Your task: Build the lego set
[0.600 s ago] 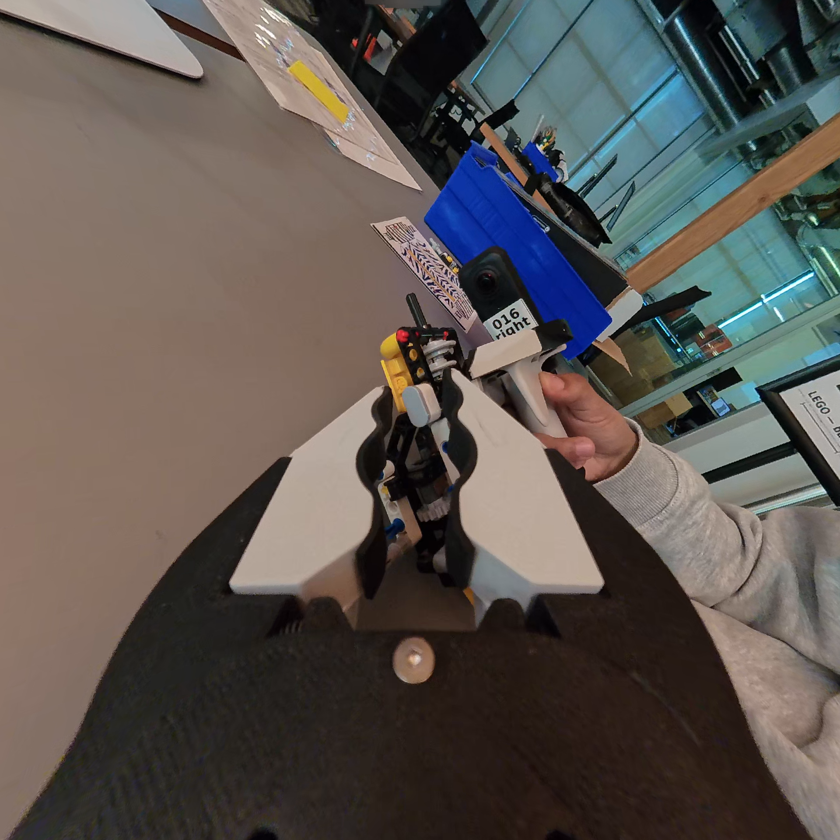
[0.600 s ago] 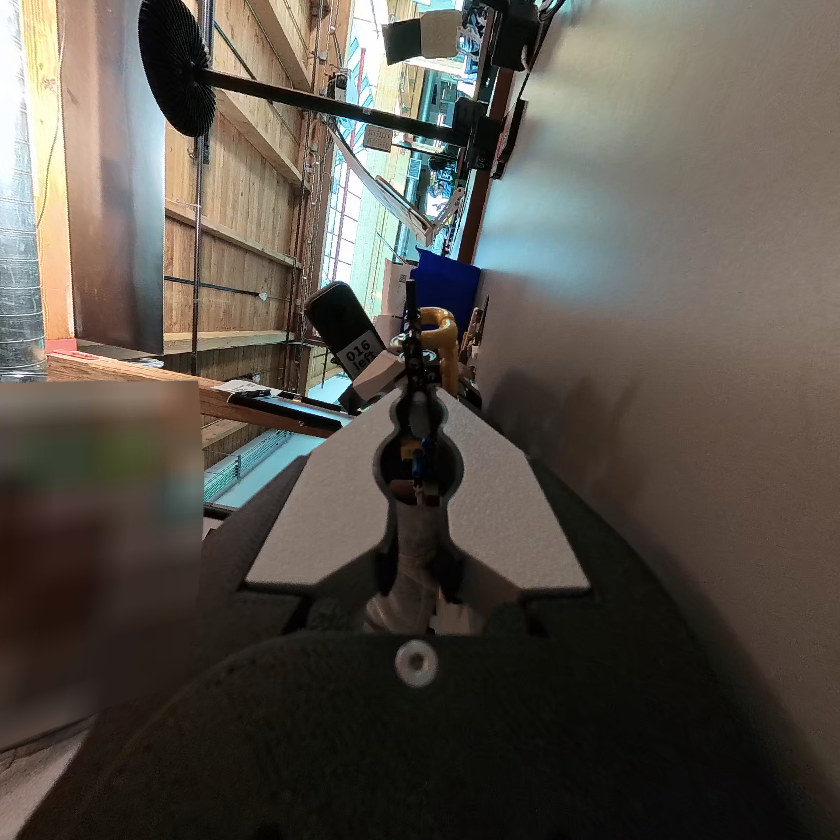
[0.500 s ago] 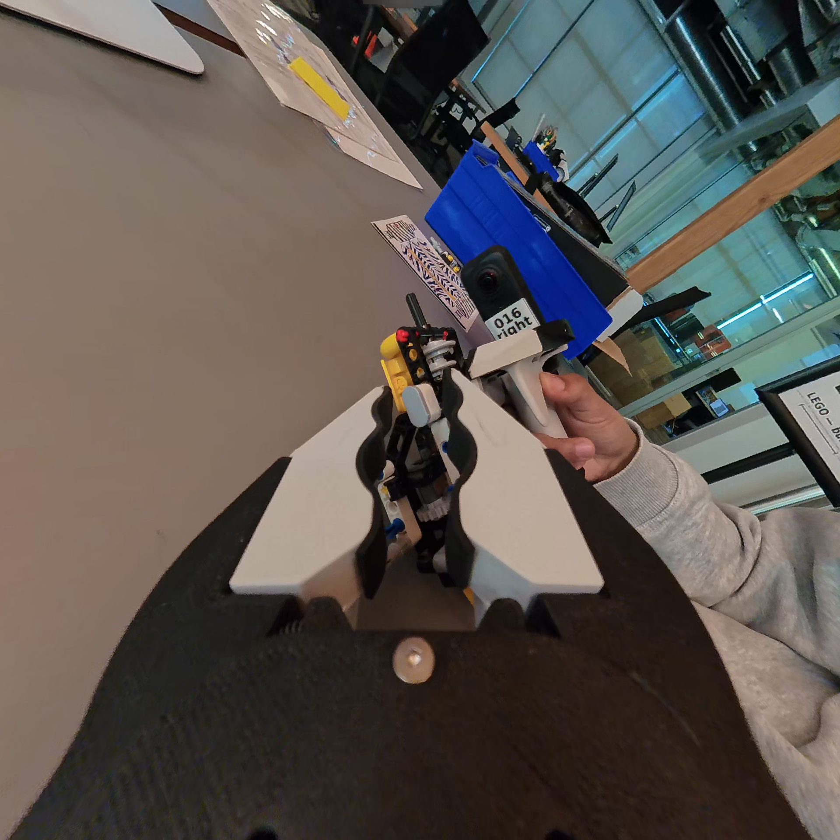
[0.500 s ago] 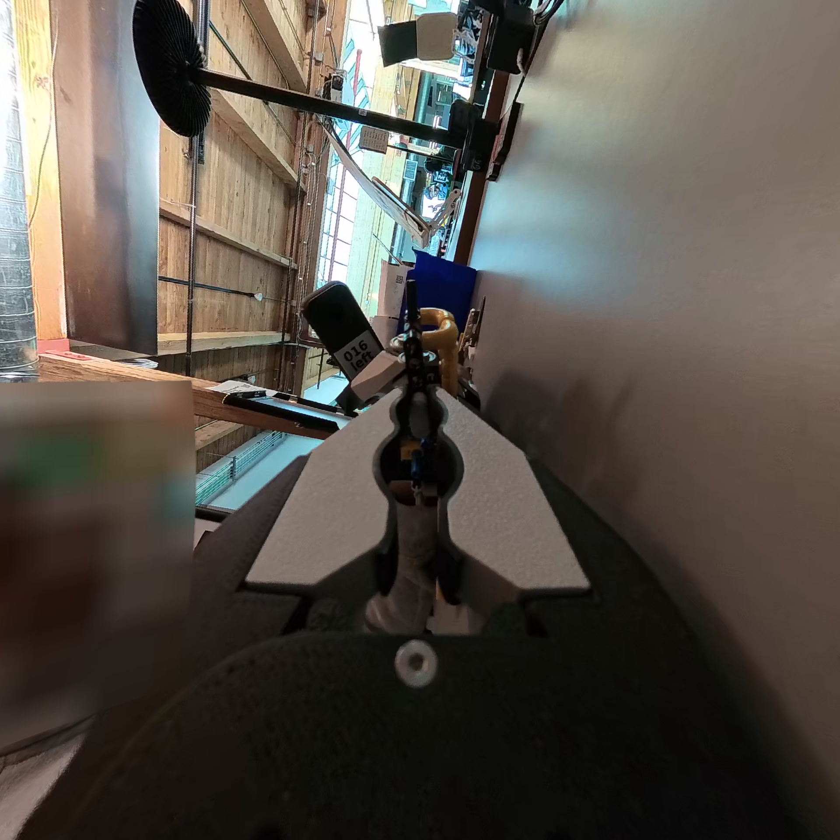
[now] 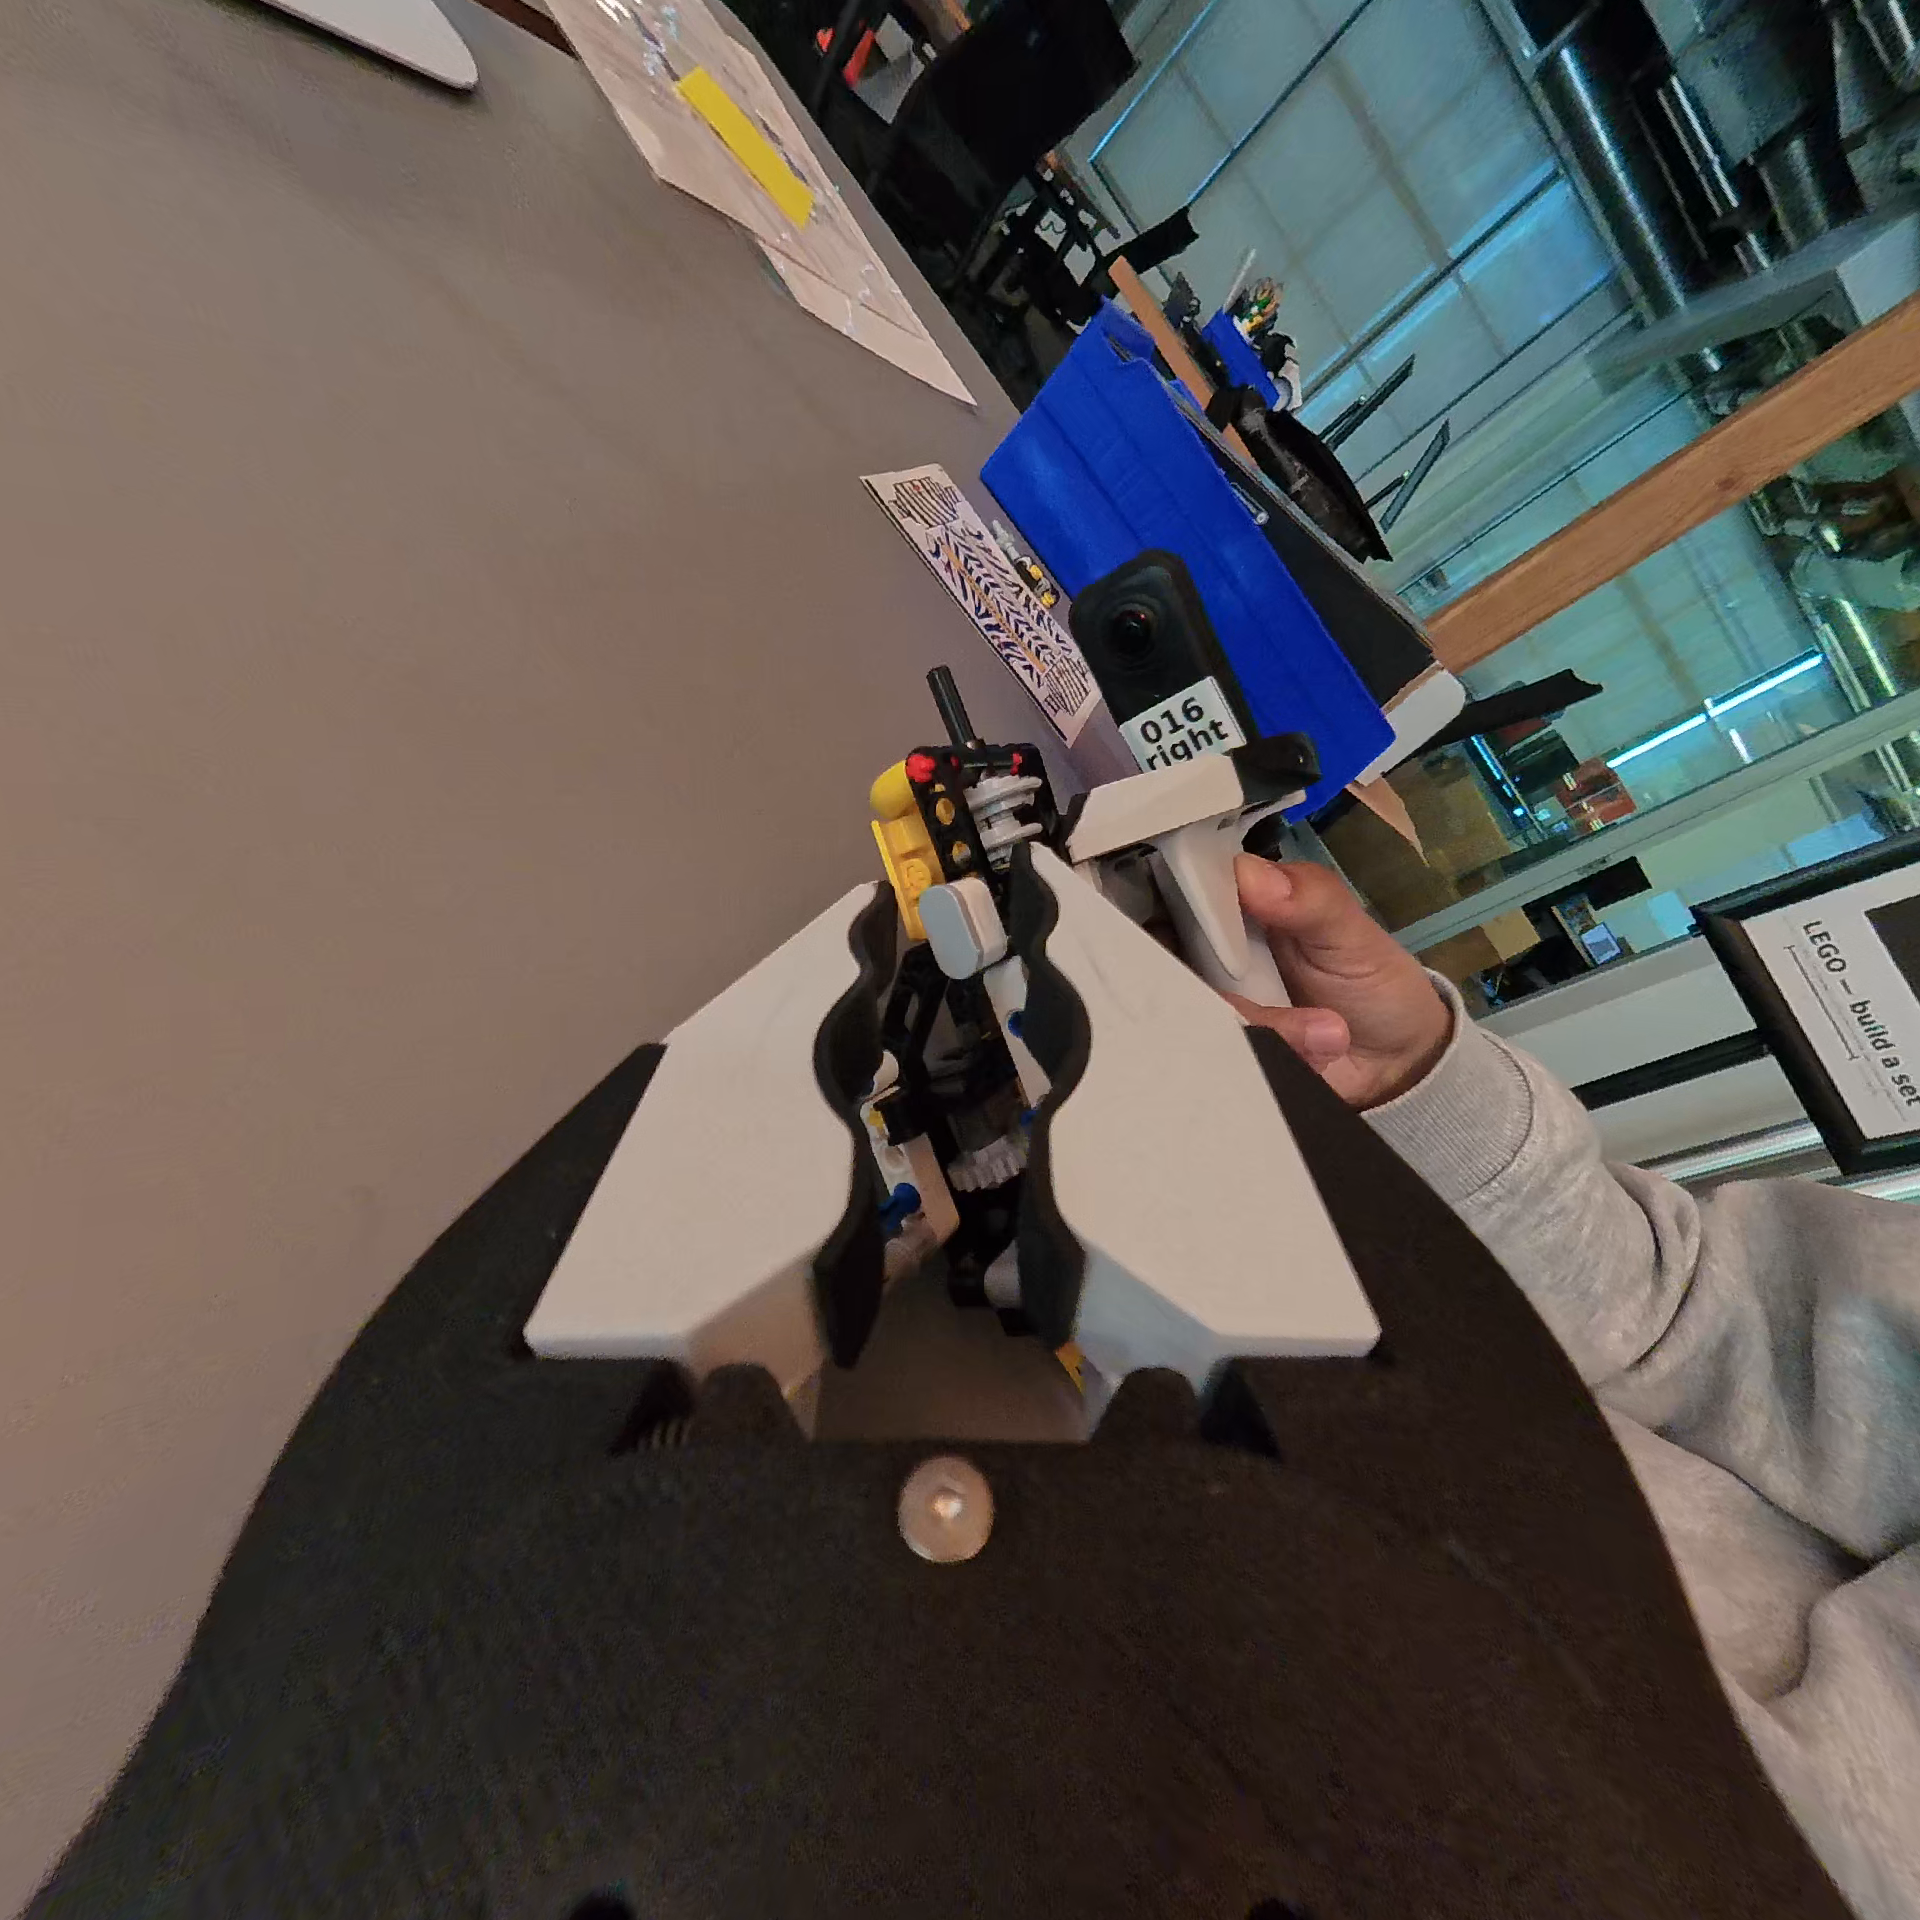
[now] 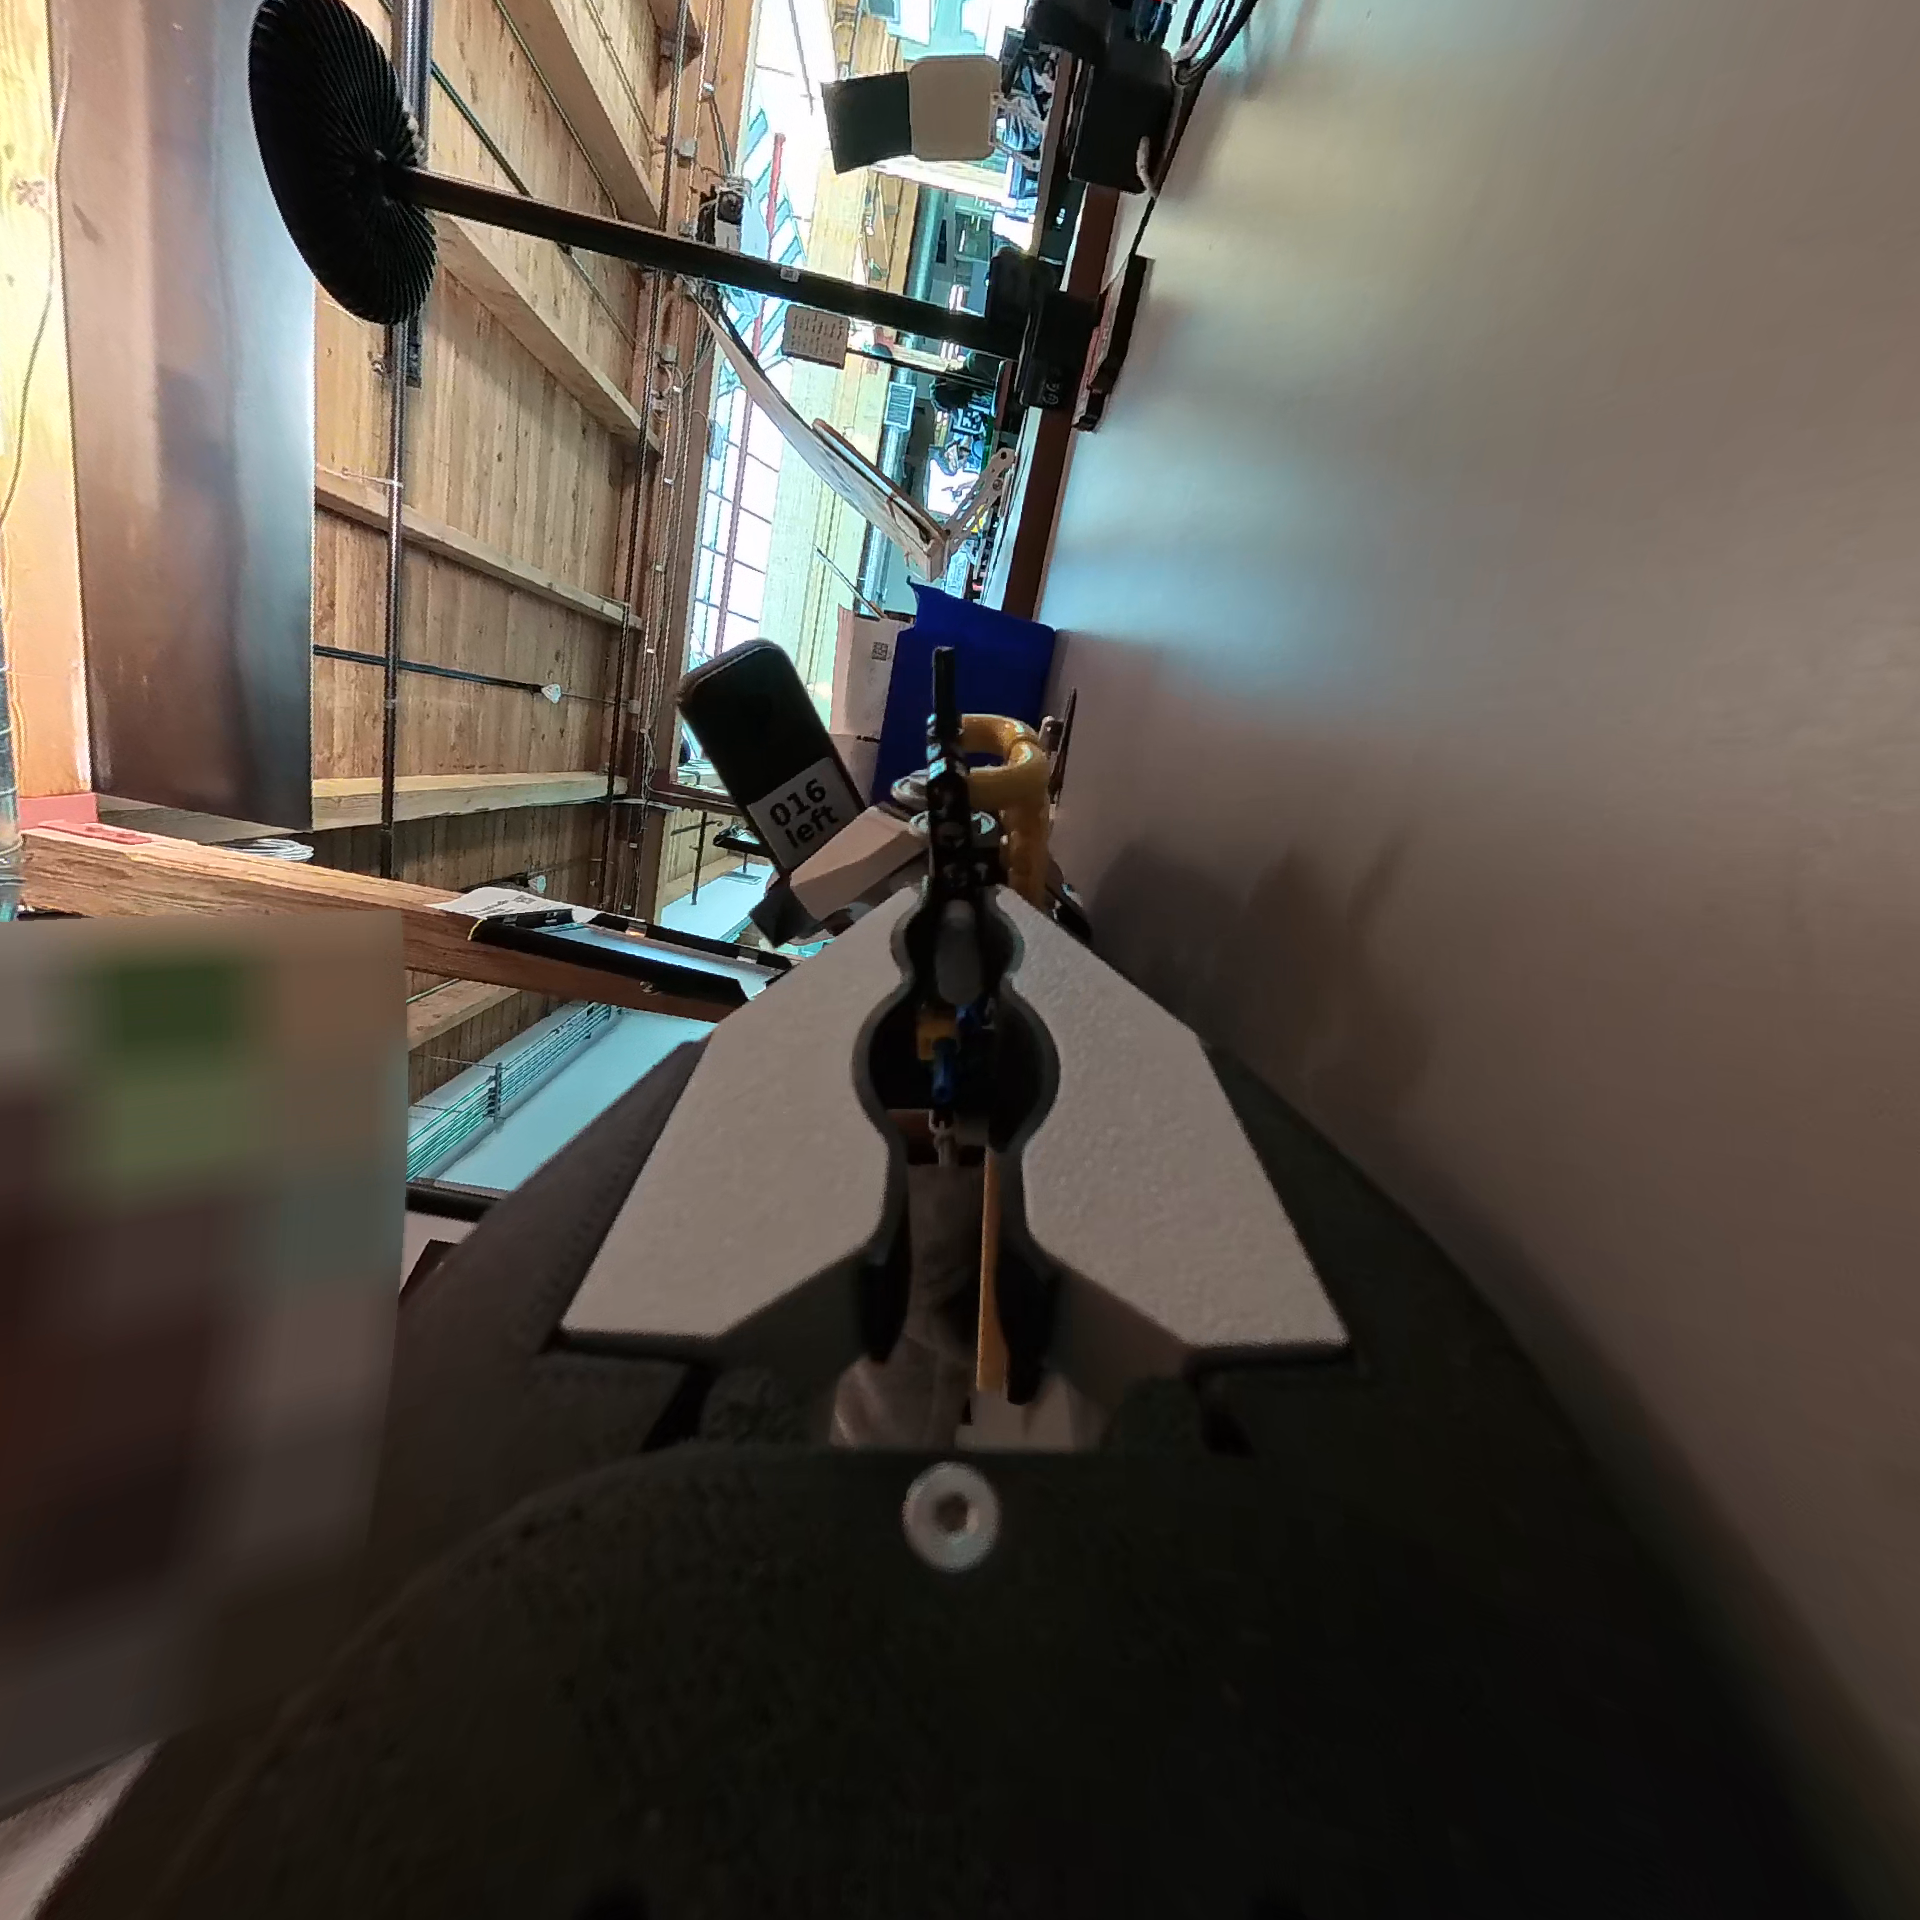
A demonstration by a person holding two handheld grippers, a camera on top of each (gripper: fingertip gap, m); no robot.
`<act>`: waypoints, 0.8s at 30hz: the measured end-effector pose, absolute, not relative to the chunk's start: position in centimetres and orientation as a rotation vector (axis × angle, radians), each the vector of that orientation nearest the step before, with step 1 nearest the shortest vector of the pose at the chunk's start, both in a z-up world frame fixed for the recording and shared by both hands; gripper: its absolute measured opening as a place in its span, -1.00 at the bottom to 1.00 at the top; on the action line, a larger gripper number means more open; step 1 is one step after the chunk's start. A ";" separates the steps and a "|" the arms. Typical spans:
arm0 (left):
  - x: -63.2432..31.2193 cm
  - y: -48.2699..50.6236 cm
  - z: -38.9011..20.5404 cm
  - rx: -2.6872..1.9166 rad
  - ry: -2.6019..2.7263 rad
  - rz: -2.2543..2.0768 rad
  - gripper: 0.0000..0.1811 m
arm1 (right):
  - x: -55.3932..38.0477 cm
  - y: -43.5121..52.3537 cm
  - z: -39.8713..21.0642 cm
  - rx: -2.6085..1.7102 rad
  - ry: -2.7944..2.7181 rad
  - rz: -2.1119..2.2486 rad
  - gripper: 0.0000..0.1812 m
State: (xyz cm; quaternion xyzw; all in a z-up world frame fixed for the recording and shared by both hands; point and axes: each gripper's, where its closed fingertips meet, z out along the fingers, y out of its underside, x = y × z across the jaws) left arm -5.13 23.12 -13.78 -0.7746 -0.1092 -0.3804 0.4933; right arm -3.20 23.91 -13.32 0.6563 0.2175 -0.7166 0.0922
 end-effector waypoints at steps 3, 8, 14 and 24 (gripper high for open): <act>-5.3 23.2 -14.0 -1.883 -0.290 -0.943 -0.75 | -3.3 24.0 -13.5 1.972 0.638 -2.124 -0.94; -5.4 23.2 -14.2 -1.887 -0.313 -0.956 -0.75 | -3.4 24.1 -13.6 1.998 0.649 -2.117 -0.94; -5.4 23.2 -14.3 -1.895 -0.318 -0.954 -0.75 | -3.3 24.0 -13.7 2.009 0.670 -2.105 -0.94; -5.5 23.2 -14.1 -1.884 -0.310 -0.922 -0.75 | -3.3 23.6 -13.6 1.970 0.675 -2.088 -0.94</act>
